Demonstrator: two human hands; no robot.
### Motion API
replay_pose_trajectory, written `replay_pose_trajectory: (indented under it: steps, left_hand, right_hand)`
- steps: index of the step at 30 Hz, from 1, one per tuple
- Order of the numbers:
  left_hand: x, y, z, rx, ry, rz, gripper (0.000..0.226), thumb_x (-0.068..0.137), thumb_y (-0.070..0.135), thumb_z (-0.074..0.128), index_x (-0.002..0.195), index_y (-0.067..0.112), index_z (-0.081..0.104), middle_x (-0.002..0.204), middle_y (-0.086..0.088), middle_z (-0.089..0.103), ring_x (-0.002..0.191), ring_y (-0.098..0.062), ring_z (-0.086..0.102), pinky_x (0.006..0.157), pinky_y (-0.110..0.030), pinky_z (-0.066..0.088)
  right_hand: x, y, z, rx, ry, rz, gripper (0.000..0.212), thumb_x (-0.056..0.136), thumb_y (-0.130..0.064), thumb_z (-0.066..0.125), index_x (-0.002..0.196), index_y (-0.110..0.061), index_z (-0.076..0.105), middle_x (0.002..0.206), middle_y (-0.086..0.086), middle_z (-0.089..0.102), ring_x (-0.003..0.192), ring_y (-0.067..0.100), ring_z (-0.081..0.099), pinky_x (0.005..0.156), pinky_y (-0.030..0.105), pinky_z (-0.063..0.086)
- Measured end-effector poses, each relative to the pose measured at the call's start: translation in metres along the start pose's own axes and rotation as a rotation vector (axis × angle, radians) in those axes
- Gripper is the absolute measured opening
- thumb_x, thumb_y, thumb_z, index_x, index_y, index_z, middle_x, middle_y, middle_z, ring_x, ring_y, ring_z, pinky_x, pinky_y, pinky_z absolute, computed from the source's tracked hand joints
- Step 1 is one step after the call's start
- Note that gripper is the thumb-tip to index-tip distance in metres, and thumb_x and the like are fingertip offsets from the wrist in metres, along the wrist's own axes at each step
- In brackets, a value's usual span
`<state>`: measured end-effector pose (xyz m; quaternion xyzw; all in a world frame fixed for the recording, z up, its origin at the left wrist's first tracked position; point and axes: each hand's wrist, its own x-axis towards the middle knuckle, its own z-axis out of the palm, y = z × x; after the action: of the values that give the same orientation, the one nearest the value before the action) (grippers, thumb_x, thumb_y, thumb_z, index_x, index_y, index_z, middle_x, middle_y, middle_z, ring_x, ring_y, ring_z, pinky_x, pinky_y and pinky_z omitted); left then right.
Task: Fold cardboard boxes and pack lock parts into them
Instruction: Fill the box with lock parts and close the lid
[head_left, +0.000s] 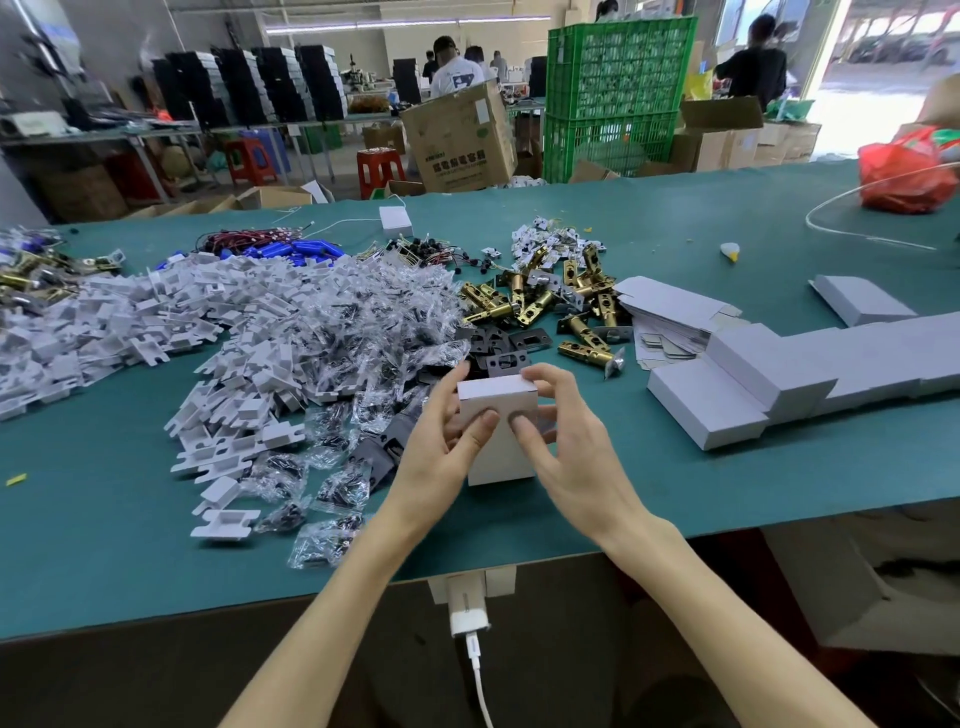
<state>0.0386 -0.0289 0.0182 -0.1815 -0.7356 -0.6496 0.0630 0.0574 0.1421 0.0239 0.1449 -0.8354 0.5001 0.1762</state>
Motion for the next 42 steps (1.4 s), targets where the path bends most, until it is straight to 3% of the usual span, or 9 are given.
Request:
replay_pose_trajectory:
  steps: [3, 6, 10, 15, 20, 27, 36, 39, 42]
  left_hand:
    - [-0.005, -0.01, 0.002, 0.016, 0.02, -0.043, 0.026, 0.102, 0.014, 0.064, 0.123, 0.028, 0.059, 0.111, 0.017, 0.075, 0.104, 0.0, 0.07, 0.086, -0.018, 0.053]
    - [-0.004, -0.007, 0.0, 0.003, 0.037, -0.078, 0.034, 0.1, 0.0, 0.064, 0.12, 0.027, 0.06, 0.109, 0.013, 0.074, 0.102, 0.003, 0.07, 0.085, -0.014, 0.052]
    - [-0.004, -0.01, -0.005, -0.13, 0.035, -0.141, 0.035, 0.099, -0.002, 0.063, 0.128, 0.017, 0.063, 0.119, -0.001, 0.076, 0.113, -0.012, 0.071, 0.089, -0.022, 0.056]
    - [-0.004, -0.012, -0.007, -0.247, -0.061, -0.225, 0.032, 0.108, 0.007, 0.051, 0.136, 0.015, 0.063, 0.123, -0.008, 0.076, 0.112, -0.022, 0.072, 0.087, -0.031, 0.061]
    - [-0.004, -0.015, -0.006, -0.248, -0.138, -0.223, 0.04, 0.107, -0.008, 0.042, 0.137, 0.011, 0.061, 0.124, -0.004, 0.075, 0.112, -0.021, 0.073, 0.088, -0.029, 0.061]
    - [-0.003, -0.02, -0.004, -0.15, -0.071, -0.239, 0.04, 0.105, -0.016, 0.036, 0.123, 0.002, 0.067, 0.115, -0.02, 0.076, 0.097, -0.03, 0.077, 0.08, -0.027, 0.062]
    - [-0.004, -0.021, -0.004, -0.063, -0.115, -0.209, 0.042, 0.105, -0.013, 0.039, 0.117, 0.008, 0.074, 0.106, -0.011, 0.079, 0.096, -0.028, 0.077, 0.082, -0.026, 0.061]
    - [-0.005, -0.021, -0.003, -0.044, -0.12, -0.201, 0.042, 0.105, -0.013, 0.041, 0.115, 0.008, 0.075, 0.105, -0.01, 0.079, 0.095, -0.027, 0.077, 0.082, -0.025, 0.06]
    - [-0.006, -0.021, -0.003, -0.017, -0.121, -0.19, 0.039, 0.105, -0.012, 0.042, 0.116, 0.007, 0.075, 0.104, -0.011, 0.079, 0.094, -0.026, 0.077, 0.083, -0.026, 0.061]
  right_hand:
    - [-0.003, -0.004, 0.007, -0.078, -0.003, -0.001, 0.06, 0.102, -0.023, 0.061, 0.152, -0.03, 0.029, 0.143, -0.009, 0.04, 0.118, 0.007, 0.054, 0.092, 0.026, 0.053]
    - [-0.005, -0.012, 0.016, -0.134, 0.028, -0.04, 0.07, 0.101, -0.025, 0.062, 0.158, -0.025, 0.022, 0.151, -0.005, 0.025, 0.136, 0.009, 0.038, 0.106, 0.026, 0.046]
    - [0.001, -0.023, 0.028, -0.142, -0.01, 0.029, 0.076, 0.101, -0.033, 0.061, 0.161, -0.026, 0.014, 0.161, 0.0, 0.01, 0.149, 0.023, 0.025, 0.114, 0.044, 0.043]
    - [0.008, -0.02, 0.03, -0.243, -0.139, 0.125, 0.086, 0.097, -0.048, 0.063, 0.162, -0.028, 0.011, 0.166, 0.002, -0.005, 0.155, 0.027, 0.008, 0.123, 0.045, 0.025]
    - [0.01, -0.014, 0.018, -0.333, -0.13, 0.16, 0.08, 0.099, -0.033, 0.062, 0.163, -0.025, 0.015, 0.165, 0.007, 0.006, 0.149, 0.033, 0.021, 0.116, 0.047, 0.035]
    - [0.039, 0.0, -0.041, -0.564, -0.076, 0.152, 0.078, 0.097, -0.028, 0.063, 0.163, -0.021, 0.022, 0.165, 0.012, 0.02, 0.144, 0.037, 0.032, 0.116, 0.048, 0.036]
    - [0.059, 0.043, -0.124, -0.781, -0.125, 0.409, 0.073, 0.088, -0.023, 0.067, 0.156, -0.019, 0.039, 0.146, 0.017, 0.042, 0.132, 0.038, 0.044, 0.105, 0.045, 0.043]
    - [0.057, 0.051, -0.125, -0.836, -0.156, 0.389, 0.057, 0.091, -0.023, 0.065, 0.144, -0.01, 0.05, 0.138, 0.019, 0.047, 0.13, 0.038, 0.042, 0.106, 0.043, 0.04]
    - [0.061, 0.051, -0.119, -0.892, -0.121, 0.325, 0.018, 0.09, -0.007, 0.06, 0.108, -0.002, 0.058, 0.119, 0.017, 0.055, 0.124, 0.035, 0.043, 0.105, 0.038, 0.035]
